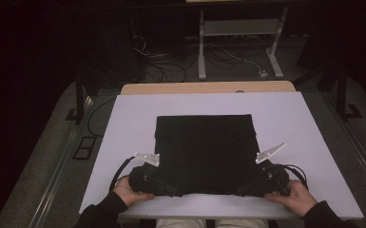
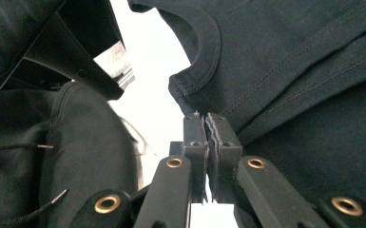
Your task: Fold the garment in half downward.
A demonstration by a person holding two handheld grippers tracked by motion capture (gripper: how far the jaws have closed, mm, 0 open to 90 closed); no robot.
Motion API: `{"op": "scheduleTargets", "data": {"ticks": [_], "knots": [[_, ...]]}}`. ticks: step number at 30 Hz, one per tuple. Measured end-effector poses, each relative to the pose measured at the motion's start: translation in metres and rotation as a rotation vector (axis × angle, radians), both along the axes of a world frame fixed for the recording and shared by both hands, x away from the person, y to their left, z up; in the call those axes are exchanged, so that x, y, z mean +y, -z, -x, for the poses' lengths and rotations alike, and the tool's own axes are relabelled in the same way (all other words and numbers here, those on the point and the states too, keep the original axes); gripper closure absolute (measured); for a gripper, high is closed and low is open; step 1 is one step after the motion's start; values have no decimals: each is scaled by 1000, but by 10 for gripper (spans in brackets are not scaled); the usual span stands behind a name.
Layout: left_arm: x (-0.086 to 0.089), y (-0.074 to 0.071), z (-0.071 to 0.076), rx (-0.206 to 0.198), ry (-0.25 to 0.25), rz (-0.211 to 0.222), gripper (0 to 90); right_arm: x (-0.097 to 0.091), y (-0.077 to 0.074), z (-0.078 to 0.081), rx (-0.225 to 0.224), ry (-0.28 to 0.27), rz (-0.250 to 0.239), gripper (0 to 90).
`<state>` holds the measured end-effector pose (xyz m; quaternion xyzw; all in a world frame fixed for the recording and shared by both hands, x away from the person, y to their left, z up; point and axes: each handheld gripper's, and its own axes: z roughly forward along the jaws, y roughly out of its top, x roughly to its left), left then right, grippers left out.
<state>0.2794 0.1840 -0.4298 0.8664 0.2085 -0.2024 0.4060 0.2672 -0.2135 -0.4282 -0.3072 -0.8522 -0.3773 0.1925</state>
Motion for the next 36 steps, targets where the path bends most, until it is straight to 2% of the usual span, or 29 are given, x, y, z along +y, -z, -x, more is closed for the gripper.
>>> {"op": "scheduleTargets", "data": {"ticks": [5, 11, 13, 14, 18, 21, 23, 25, 26, 31, 36], "knots": [[-1, 2, 2, 9, -10, -18, 883, 1, 2, 2, 12, -13, 19, 853], [0, 4, 1, -16, -5, -31, 877, 1, 5, 1, 19, 4, 19, 849], [0, 4, 1, -11, -7, -21, 841, 0, 5, 1, 23, 11, 19, 842], [-1, 4, 1, 5, -20, -10, 788, 0, 6, 1, 25, 13, 18, 829], [2, 3, -2, 25, -38, 25, 591, 0, 5, 2, 6, 23, 21, 705], [5, 1, -3, 16, -48, 53, 492, 0, 2, 3, -42, 44, 22, 595], [6, -1, -2, -6, -57, 60, 453, -1, -2, 4, -74, 61, 21, 535], [8, -5, 1, -77, -85, 58, 396, -2, -4, 5, -104, 68, 15, 457], [9, -6, 1, -92, -96, 60, 368, -2, -5, 6, -108, 69, 13, 419], [11, -9, 1, -112, -122, 77, 243, -2, -9, 6, -127, 76, -5, 231], [12, -13, 1, -146, -160, 79, 132, -3, -13, 4, -144, 100, -7, 86]]}}
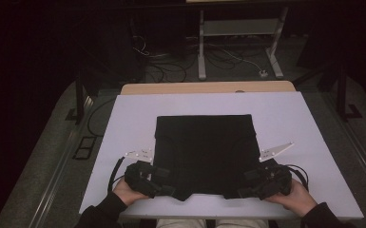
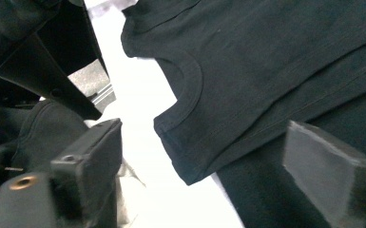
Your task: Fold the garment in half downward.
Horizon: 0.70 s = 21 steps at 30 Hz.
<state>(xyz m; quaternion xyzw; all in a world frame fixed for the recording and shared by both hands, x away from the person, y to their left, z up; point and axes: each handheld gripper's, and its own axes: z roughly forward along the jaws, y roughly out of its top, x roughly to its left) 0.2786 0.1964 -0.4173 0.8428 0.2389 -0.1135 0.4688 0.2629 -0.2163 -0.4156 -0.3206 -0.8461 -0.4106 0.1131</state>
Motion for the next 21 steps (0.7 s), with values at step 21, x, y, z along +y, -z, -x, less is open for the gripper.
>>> {"op": "scheduleTargets", "data": {"ticks": [21], "knots": [[25, -12, 3, -148, -217, 66, 0, 9, -19, -26, -66, 65, 31, 0]]}}
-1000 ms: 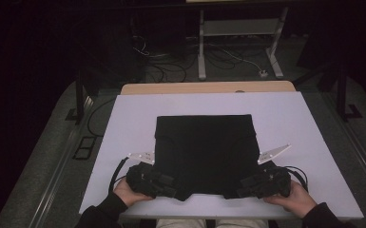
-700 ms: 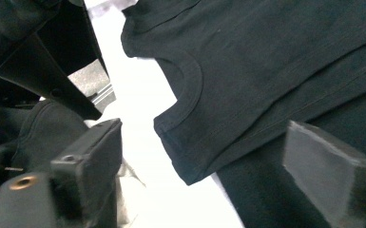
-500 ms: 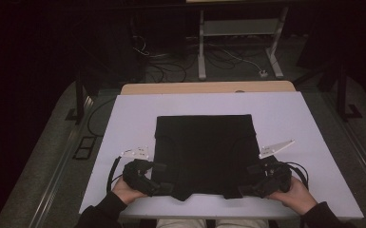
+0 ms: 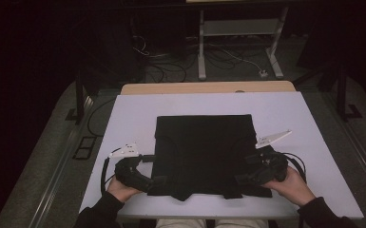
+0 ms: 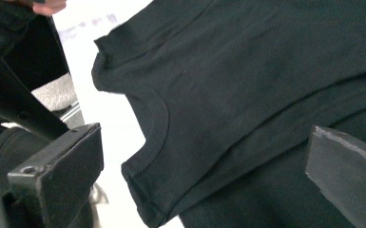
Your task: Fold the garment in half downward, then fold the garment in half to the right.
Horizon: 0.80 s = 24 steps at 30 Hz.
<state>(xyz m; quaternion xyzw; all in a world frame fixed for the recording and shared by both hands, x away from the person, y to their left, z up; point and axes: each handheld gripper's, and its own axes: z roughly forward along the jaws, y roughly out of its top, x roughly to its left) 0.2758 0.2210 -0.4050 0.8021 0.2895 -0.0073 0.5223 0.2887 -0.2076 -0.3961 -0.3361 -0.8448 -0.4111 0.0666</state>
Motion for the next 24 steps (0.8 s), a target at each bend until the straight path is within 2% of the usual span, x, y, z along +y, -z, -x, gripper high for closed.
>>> {"op": "scheduleTargets", "data": {"ticks": [4, 6, 10, 14, 21, 24], "knots": [[7, 0, 1, -10, -54, -12, 0, 5, -6, -6, -27, 4, 17, 0], [11, 1, 2, -8, -68, -20, 0, 9, -8, -10, -31, 13, 16, 0], [16, 1, 3, -31, -102, -26, 0, 17, -12, -18, -63, 29, 17, 0], [19, 2, 4, -47, -122, -54, 0, 25, -15, -25, -87, 34, 23, 0], [23, 2, 5, -43, -150, -71, 0, 35, -15, -35, -98, 33, 22, 0], [25, 3, 5, -45, -163, -91, 0, 39, -16, -39, -102, 32, 21, 0]]}}
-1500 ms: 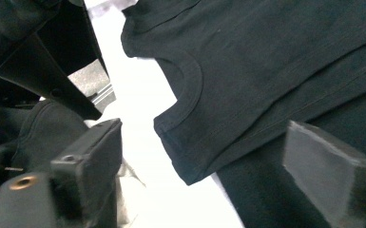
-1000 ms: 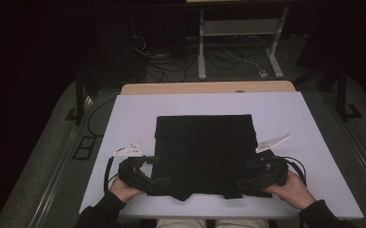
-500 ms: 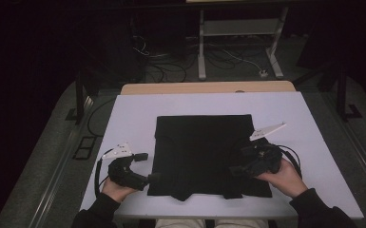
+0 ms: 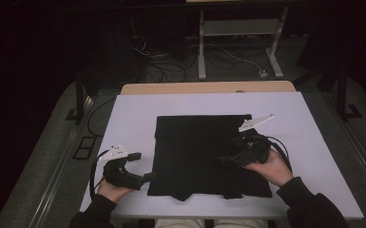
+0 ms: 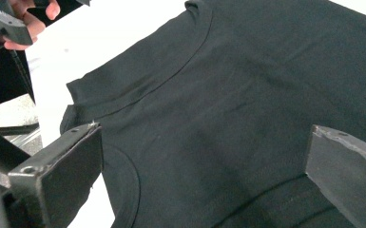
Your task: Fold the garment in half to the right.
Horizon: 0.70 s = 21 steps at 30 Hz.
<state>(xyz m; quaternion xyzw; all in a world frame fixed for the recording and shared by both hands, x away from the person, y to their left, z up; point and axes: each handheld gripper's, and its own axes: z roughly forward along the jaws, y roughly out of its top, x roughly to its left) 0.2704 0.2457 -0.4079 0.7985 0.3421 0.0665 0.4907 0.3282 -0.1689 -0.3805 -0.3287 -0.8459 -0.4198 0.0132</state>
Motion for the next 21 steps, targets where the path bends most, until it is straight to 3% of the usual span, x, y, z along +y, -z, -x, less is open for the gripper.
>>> {"op": "scheduleTargets", "data": {"ticks": [9, 21], "knots": [[9, 3, 1, 7, -29, -22, 0, 15, -6, -14, -17, -8, 1, 0], [15, 10, 5, 29, -16, -62, 0, 34, -11, -39, -29, -9, 0, 0]]}}
